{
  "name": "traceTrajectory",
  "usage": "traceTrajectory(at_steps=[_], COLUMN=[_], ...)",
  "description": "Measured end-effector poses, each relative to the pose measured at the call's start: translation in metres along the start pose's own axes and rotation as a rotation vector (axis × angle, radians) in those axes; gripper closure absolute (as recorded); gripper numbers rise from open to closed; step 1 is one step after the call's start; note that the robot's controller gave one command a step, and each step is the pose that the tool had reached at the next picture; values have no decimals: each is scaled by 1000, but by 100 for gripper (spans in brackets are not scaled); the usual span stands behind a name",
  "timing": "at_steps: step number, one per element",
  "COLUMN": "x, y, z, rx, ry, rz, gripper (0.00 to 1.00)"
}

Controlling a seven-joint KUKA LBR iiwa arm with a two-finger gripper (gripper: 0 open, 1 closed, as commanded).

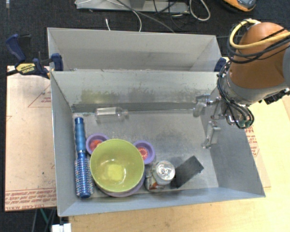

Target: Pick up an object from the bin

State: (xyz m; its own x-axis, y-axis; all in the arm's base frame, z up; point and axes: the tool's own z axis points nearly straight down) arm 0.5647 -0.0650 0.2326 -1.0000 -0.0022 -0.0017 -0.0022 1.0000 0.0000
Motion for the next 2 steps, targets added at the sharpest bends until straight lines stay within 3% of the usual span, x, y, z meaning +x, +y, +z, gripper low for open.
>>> traceTrajectory(at_steps=[1,2], x=[78,49], y=[30,22], z=[75,73], rx=[-2,2], ry=[12,-16], rz=[-27,-80], gripper=[0,0])
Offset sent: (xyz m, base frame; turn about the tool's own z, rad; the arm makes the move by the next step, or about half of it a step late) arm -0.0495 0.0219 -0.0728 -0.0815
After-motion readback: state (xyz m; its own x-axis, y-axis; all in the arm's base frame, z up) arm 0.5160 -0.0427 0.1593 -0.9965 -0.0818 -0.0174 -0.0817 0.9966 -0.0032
